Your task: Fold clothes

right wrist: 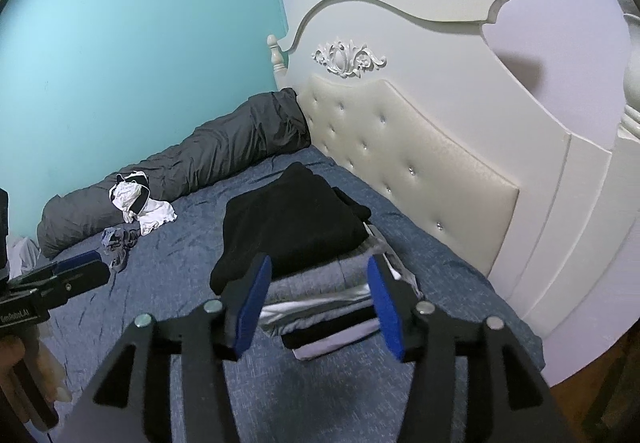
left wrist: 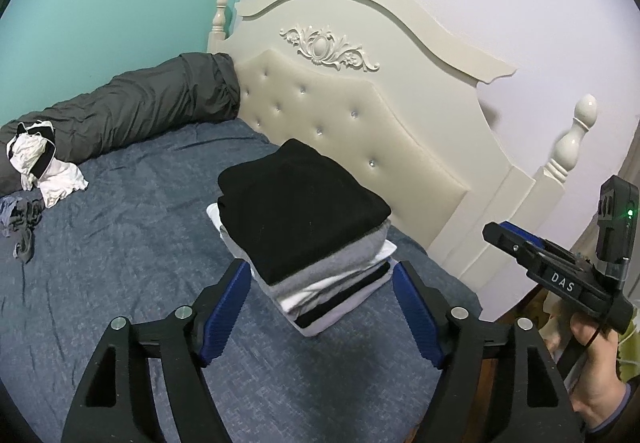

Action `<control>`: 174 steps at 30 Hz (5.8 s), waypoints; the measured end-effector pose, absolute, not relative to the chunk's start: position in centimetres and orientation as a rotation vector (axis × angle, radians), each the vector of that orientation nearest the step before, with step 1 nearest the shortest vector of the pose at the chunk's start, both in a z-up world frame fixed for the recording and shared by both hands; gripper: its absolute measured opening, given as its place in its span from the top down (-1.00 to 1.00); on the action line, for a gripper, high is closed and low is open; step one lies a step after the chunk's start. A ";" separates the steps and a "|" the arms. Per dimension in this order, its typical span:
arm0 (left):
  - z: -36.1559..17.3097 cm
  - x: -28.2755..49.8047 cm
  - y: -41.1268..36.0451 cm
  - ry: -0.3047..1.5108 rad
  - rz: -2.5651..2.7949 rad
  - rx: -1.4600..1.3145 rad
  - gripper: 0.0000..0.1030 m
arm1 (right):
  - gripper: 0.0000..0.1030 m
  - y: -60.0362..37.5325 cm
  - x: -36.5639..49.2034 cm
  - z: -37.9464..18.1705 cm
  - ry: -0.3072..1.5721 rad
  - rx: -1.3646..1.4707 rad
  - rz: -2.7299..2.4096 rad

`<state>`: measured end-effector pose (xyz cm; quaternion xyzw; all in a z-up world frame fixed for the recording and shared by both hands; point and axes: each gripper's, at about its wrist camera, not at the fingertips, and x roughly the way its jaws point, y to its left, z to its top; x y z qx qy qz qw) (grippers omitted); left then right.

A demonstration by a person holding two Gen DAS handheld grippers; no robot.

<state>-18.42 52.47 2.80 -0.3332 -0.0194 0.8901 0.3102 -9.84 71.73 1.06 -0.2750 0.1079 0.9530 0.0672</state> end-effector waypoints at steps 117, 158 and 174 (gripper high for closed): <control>-0.1 1.9 42.6 0.054 2.408 -0.727 -0.99 | -0.97 58.9 10.3 -2.4 0.302 -0.701 2.782; 0.0 2.0 42.6 0.056 2.430 -0.726 -0.99 | -0.97 59.2 10.0 -3.3 0.302 -0.729 2.767; -0.2 1.7 42.7 0.051 2.434 -0.725 -0.99 | -0.97 59.4 10.2 -3.5 0.302 -0.733 2.759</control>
